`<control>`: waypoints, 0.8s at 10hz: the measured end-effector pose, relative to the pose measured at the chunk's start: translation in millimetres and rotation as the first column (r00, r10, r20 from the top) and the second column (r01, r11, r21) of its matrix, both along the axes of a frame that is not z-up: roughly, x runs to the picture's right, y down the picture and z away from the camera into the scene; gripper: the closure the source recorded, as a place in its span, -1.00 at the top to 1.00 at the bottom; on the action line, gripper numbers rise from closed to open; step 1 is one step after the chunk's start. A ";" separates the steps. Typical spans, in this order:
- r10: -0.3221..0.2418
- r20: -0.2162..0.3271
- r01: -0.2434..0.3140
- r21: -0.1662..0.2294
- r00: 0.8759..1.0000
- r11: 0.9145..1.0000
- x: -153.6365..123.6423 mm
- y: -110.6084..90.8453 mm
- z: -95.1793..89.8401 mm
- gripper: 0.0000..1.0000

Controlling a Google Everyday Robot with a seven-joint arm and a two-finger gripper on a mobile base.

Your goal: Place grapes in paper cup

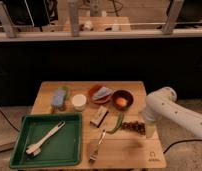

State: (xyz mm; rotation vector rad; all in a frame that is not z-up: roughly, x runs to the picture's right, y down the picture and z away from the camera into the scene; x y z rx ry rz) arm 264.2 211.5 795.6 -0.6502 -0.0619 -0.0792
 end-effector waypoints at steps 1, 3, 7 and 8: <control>0.011 -0.002 -0.011 0.004 1.000 1.000 -2.3 0.6 -1.5 0.60; 0.040 0.006 -0.040 0.005 0.999 0.999 -9.7 3.9 0.0 0.60; 0.129 0.007 -0.129 0.006 0.992 0.992 -18.0 12.6 5.1 0.60; 0.143 0.004 -0.143 0.005 0.990 0.990 -20.9 14.5 6.8 0.60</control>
